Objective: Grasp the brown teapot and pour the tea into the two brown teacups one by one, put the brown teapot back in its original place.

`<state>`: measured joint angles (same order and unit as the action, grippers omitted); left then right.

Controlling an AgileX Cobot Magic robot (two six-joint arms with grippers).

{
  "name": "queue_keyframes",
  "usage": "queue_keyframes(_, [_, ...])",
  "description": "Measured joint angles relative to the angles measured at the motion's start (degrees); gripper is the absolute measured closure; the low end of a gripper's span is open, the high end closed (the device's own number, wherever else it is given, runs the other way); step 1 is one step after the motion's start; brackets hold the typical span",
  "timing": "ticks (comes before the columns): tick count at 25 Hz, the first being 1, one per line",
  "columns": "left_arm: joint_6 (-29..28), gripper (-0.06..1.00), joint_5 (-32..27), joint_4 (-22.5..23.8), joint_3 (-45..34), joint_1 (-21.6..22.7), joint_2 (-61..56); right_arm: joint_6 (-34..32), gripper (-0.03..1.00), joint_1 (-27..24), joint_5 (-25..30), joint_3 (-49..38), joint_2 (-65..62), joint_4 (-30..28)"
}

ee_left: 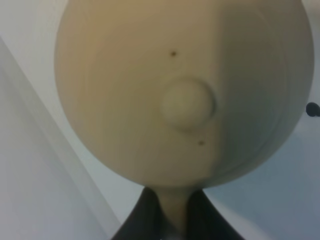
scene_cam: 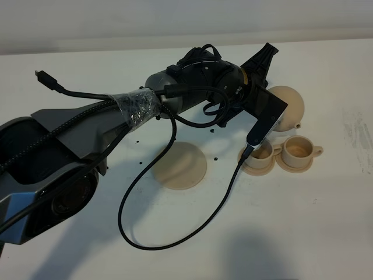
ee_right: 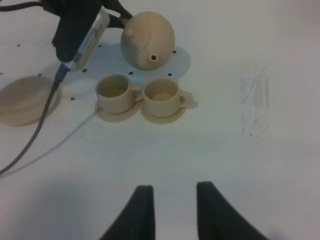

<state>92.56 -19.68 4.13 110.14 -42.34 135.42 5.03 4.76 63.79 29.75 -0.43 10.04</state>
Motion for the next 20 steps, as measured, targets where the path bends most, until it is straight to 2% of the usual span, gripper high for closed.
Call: queue_keyframes(20, [0.73, 0.86, 0.69, -1.27, 0.00, 0.00, 0.00, -0.05, 0.76, 0.00, 0.00, 0.00, 0.00, 0.00])
